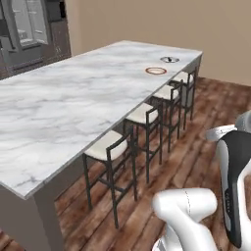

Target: Transport the fish and broccoli to the fridge. Place the fish on the rack containing meat and place the broccoli on the rack containing the vegetable, ensuring meats and vegetables are on different racks.

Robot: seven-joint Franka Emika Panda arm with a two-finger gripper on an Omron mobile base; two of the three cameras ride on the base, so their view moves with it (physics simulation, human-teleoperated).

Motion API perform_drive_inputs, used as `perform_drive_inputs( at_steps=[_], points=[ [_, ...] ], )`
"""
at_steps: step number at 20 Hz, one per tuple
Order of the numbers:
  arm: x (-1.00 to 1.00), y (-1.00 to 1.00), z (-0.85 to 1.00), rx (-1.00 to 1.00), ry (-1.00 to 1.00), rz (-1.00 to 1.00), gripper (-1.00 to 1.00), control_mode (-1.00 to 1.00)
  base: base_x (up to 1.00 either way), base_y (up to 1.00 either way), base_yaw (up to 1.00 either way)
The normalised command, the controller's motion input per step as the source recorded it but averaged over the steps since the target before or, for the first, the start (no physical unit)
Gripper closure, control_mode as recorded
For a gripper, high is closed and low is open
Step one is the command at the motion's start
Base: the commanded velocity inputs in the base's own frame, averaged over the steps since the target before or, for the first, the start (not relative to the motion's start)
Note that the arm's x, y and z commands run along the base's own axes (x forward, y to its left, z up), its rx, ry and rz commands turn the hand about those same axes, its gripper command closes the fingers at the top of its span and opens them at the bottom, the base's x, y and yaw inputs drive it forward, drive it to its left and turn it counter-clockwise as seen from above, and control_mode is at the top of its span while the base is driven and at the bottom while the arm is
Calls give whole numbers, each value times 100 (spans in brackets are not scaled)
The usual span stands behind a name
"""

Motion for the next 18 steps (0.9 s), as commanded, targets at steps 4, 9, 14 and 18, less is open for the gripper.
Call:
perform_drive_inputs(
  at_steps=[4, 9, 14, 18],
  points=[
    [0, 0, 0, 0, 0, 0, -100, 100, -8, -57, 76],
    [0, 0, 0, 0, 0, 0, -100, 100, 43, -62, 62],
    [0, 0, 0, 0, 0, 0, -100, 100, 29, -69, 70],
    [0, 0, 0, 0, 0, 0, -100, 100, -46, -99, 44]
  ],
)
